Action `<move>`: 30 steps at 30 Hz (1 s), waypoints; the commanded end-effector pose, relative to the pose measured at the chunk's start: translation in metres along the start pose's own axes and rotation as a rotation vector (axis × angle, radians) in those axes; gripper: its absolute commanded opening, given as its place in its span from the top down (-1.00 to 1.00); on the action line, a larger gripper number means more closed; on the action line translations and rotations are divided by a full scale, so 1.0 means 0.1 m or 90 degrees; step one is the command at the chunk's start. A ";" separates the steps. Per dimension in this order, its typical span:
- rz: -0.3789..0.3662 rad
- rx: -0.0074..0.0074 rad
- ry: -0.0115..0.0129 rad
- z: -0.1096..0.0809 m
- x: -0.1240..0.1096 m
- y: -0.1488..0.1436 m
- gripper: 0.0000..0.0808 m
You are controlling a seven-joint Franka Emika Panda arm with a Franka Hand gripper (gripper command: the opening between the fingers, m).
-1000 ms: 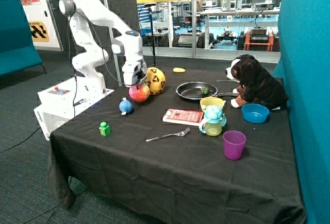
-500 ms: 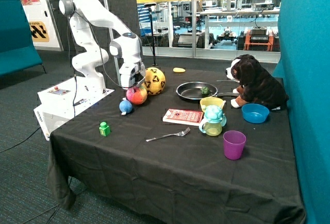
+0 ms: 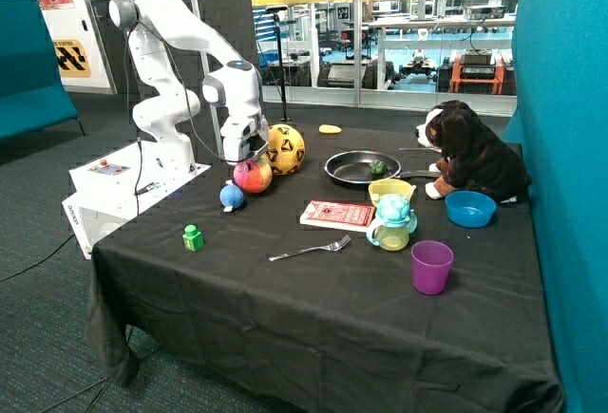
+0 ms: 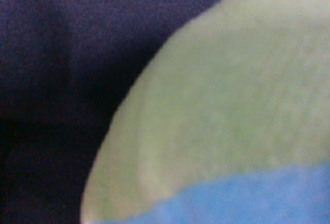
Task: Sort the balls from left to right in order of size
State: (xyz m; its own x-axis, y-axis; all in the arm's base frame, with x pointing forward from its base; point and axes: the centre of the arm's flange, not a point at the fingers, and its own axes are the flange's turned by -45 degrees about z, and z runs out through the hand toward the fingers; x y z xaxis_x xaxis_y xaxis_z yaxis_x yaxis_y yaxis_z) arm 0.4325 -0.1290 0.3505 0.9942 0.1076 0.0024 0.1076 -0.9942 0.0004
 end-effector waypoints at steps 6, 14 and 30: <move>0.000 0.0003 -0.0015 -0.02 0.03 -0.01 -1.00; -0.014 0.0003 -0.0015 -0.06 0.04 -0.09 -1.00; -0.019 0.0003 -0.0015 -0.09 0.02 -0.13 -1.00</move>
State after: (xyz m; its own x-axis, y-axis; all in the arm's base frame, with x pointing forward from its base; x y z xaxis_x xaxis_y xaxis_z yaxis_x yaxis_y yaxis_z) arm 0.4358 -0.1151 0.3571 0.9900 0.1409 -0.0019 0.1409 -0.9900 0.0014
